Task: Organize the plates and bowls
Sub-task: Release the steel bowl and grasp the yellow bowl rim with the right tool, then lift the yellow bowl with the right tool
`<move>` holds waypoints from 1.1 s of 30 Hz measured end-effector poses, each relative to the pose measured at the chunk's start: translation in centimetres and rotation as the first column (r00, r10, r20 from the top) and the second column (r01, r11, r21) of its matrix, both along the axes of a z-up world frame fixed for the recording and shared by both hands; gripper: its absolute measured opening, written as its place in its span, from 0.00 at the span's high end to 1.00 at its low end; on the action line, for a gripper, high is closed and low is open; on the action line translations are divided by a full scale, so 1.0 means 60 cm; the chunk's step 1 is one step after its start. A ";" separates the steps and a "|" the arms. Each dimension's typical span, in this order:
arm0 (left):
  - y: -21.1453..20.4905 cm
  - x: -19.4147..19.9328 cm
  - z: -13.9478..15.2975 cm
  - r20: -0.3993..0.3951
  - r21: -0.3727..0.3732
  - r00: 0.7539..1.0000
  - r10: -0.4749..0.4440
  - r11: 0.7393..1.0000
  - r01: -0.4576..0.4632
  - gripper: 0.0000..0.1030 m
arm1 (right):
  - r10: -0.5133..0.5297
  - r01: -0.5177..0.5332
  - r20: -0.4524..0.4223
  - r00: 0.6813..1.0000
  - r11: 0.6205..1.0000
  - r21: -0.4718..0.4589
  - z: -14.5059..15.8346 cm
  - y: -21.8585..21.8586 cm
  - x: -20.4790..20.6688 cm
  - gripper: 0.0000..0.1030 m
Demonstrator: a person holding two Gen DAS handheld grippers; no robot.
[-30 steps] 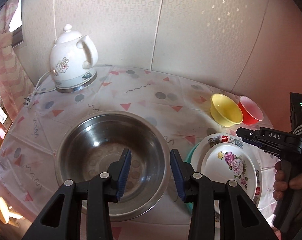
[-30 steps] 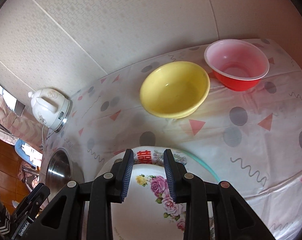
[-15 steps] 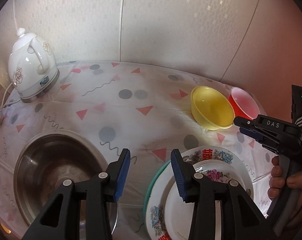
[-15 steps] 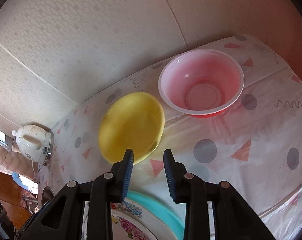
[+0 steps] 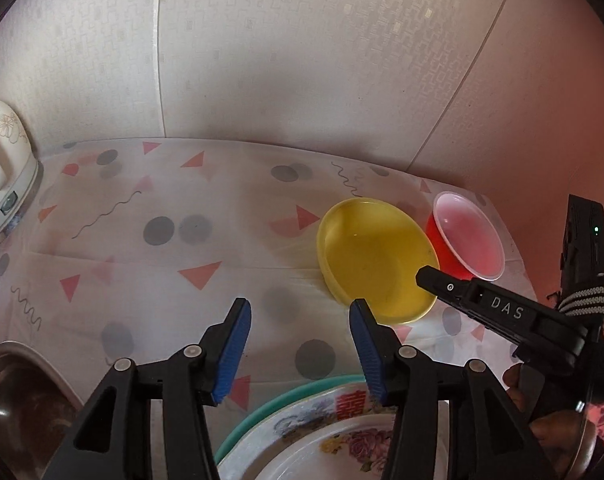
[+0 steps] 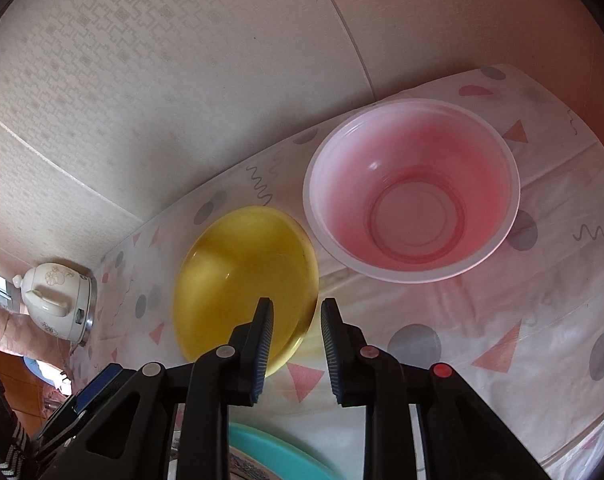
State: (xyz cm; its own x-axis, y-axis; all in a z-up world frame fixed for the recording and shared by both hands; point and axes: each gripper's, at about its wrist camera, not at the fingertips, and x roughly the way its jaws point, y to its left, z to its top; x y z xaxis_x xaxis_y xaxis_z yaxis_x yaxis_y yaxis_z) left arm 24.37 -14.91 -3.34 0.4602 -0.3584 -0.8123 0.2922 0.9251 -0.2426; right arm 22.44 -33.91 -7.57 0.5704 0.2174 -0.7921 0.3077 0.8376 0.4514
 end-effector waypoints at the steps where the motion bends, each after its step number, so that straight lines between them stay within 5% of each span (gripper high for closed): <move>1: -0.007 0.004 -0.003 -0.003 -0.002 1.000 -0.006 1.000 0.006 0.50 | 0.002 -0.002 -0.002 1.000 1.000 -0.002 -0.002 -0.001 0.001 0.79; 6: -0.036 0.017 -0.027 -0.020 0.023 0.999 -0.029 0.999 0.030 0.55 | 0.017 -0.017 -0.016 1.000 1.000 -0.015 -0.014 0.002 0.011 0.81; 12: -0.044 0.022 -0.039 -0.043 -0.024 0.997 -0.064 0.998 0.063 0.81 | 0.054 -0.054 -0.026 0.998 0.998 -0.027 -0.016 0.012 0.018 0.84; 28: 0.046 -0.006 -0.020 -0.035 -0.047 0.999 0.010 0.999 -0.011 0.80 | 0.217 -0.219 -0.048 0.975 0.975 -0.026 -0.014 0.100 0.037 0.84; 33: 0.080 0.004 -0.018 -0.052 -0.093 0.997 0.063 0.993 -0.067 0.68 | 0.210 -0.211 -0.065 0.975 0.977 -0.004 -0.020 0.097 0.036 0.78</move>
State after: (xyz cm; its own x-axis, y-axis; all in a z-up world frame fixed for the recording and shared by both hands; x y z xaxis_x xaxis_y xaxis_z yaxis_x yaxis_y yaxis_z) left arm 24.62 -10.12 -4.43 0.4457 -0.4057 -0.7980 0.2180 0.9137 -0.3429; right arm 24.63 -28.10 -8.79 0.4609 0.3183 -0.8284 0.1517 0.8915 0.4269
